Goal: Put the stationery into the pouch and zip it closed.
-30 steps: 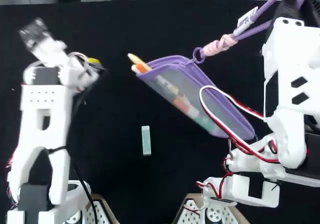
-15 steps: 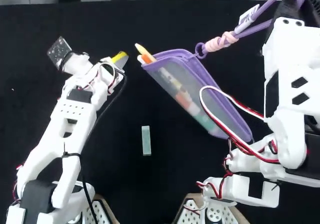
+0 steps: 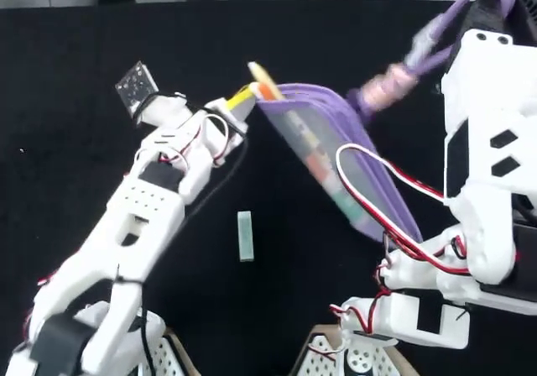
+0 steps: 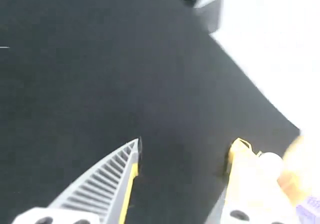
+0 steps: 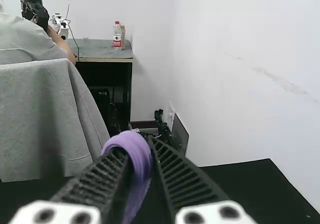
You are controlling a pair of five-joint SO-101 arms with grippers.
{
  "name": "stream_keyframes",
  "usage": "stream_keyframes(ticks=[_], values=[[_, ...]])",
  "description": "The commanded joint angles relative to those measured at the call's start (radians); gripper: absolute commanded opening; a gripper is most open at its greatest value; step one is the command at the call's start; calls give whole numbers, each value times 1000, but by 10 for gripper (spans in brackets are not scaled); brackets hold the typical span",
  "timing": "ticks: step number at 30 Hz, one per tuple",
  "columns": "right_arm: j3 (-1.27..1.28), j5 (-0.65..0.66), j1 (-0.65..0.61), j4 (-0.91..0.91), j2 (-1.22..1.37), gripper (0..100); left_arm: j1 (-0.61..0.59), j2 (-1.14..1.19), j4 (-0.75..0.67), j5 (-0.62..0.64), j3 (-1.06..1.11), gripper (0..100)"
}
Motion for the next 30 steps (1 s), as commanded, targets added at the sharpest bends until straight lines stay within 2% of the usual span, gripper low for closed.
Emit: stream_keyframes(ticks=[1, 6, 14, 17, 20, 23, 27, 30], values=[[-19, -8, 14, 25, -19, 11, 48, -192, -12, 3, -5, 280], [28, 9, 15, 25, -28, 11, 38, -322, -21, -5, 65, 245], [35, 12, 15, 25, -28, 11, 42, -387, -21, -5, 156, 253], [42, 12, 15, 25, -28, 11, -28, -388, -21, -5, 194, 254], [42, 12, 15, 25, -28, 11, -151, -374, -25, 2, 202, 252], [38, 12, 17, 26, -28, 11, -194, -350, -106, 3, 236, 253], [42, 12, 15, 28, -42, 11, -170, -247, -275, 0, 255, 254], [44, 14, 15, 28, -68, 11, -147, -115, -328, -2, 200, 254]])
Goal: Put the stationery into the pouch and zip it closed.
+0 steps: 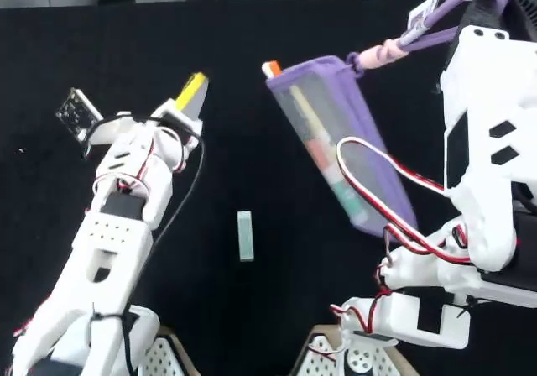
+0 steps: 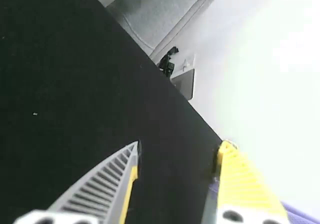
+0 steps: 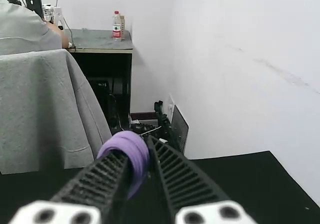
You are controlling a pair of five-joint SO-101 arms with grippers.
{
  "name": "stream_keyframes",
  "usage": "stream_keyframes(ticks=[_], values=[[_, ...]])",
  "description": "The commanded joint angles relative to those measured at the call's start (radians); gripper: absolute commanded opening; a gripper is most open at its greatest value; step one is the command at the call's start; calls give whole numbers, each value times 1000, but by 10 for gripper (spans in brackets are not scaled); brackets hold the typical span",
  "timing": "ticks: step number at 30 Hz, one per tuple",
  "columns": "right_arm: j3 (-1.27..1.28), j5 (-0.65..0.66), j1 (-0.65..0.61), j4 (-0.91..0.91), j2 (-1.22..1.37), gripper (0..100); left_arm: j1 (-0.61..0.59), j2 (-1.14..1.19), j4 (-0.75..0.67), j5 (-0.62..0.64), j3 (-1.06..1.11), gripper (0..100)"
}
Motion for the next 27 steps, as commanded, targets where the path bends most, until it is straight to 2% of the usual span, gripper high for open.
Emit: stream_keyframes(ticks=[1, 10, 17, 21, 27], values=[[10, 11, 11, 28, -82, 11, 38, 175, -84, -2, -94, 254], [65, 37, 5, 29, -154, 11, 127, 572, -84, -3, -384, 252], [257, 48, 3, 21, -251, 11, 130, 571, -83, -3, -438, 249], [295, 44, 3, 21, -266, 11, 134, 493, -80, -3, -418, 249], [323, 46, -31, 21, -268, 11, 177, 279, 40, -3, -401, 249]])
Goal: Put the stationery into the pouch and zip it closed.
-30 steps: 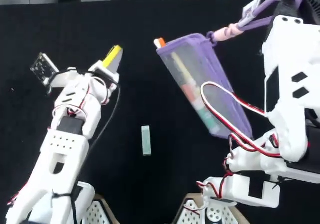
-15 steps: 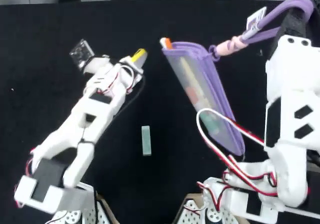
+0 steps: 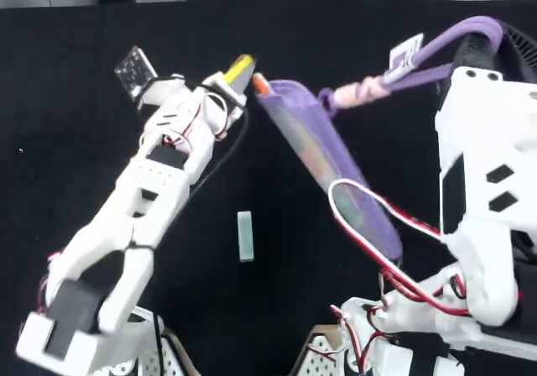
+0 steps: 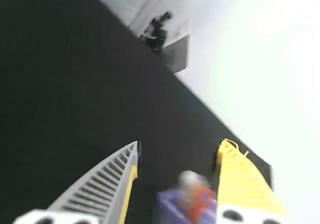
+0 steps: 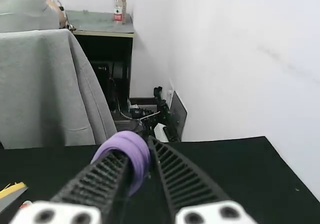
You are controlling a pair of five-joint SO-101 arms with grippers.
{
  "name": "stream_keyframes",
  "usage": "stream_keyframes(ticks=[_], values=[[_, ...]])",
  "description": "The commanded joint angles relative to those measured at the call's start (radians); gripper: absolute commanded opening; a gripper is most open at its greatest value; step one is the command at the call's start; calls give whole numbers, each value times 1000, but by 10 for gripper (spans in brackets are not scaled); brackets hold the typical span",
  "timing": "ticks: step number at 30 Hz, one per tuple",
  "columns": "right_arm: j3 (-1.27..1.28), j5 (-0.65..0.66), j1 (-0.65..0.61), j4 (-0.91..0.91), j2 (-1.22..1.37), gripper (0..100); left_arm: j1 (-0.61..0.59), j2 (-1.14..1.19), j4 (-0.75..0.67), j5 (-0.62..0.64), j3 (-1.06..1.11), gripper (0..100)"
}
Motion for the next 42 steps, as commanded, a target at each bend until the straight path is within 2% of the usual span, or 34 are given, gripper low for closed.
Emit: stream_keyframes(ticks=[1, 6, 8, 10, 14, 18, 21, 25, 36, 42], values=[[10, 8, -37, 23, -16, 11, 65, -193, 94, -3, -28, 249], [10, 8, -35, 23, -22, 11, 137, -307, 232, -3, -27, 253], [10, 9, -34, 25, -22, 11, 120, -318, 264, -5, -27, 253], [10, 9, -34, 26, -22, 11, 48, -316, 272, 0, -24, 253], [10, 9, -34, 26, -24, 11, -94, -315, 192, 3, 51, 252], [10, 9, -34, 26, -24, 11, -154, -315, 40, 3, 183, 249], [10, 9, -34, 28, -24, 11, -156, -315, -32, 3, 271, 249], [10, 9, -34, 28, -24, 11, -157, -310, -40, -2, 355, 250], [10, 5, -34, 28, -24, 11, -148, -138, -32, -2, 375, 248], [10, 0, -35, 28, -24, 11, -71, -253, 94, 2, 374, 248]])
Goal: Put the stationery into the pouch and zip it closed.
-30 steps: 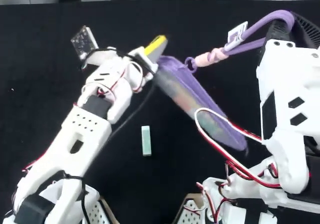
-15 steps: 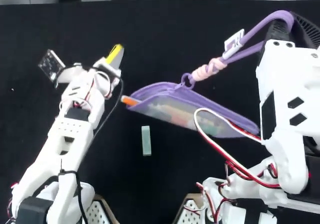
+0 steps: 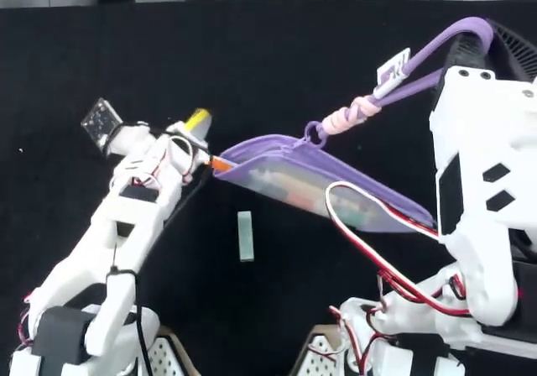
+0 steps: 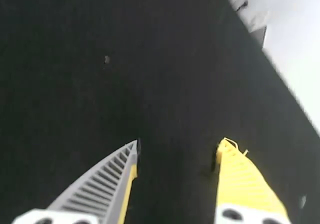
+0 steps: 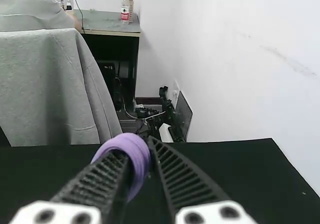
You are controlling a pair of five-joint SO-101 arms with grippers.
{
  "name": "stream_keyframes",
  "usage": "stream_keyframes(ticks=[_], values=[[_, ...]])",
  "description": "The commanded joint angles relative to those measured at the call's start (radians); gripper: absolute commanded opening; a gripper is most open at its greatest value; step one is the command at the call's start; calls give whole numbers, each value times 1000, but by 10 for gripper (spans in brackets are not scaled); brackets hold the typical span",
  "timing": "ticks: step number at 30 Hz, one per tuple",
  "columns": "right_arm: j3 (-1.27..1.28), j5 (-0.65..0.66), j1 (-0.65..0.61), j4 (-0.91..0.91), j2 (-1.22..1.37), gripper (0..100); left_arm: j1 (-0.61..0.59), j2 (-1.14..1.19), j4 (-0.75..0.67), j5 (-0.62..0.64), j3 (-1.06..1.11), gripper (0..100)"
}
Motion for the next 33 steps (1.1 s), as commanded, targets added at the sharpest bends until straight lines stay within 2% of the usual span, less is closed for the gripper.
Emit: stream_keyframes(ticks=[1, 4, 8, 13, 19, 24, 27, 30, 33], values=[[4, 0, -9, 28, -24, 11, 76, -138, 80, 2, -4, 248], [4, 0, -11, 28, -22, 11, 145, -250, 140, 2, 25, 248], [5, -2, -12, 26, -18, 11, 217, -399, 146, -3, 88, 248], [5, -2, -12, 28, -22, 11, 225, -535, 146, -5, 133, 248], [38, -14, -12, 28, -22, 11, 291, -605, 144, -5, 159, 249], [114, -44, -12, 3, -15, 11, 440, -615, 144, -11, 159, 250], [154, -44, -12, -43, -21, 11, 509, -605, 140, -81, 148, 249], [191, -44, -12, -91, -15, 11, 484, -608, 80, -121, 166, 249], [269, -44, -9, -157, -15, 11, 331, -615, 43, -120, 177, 249]])
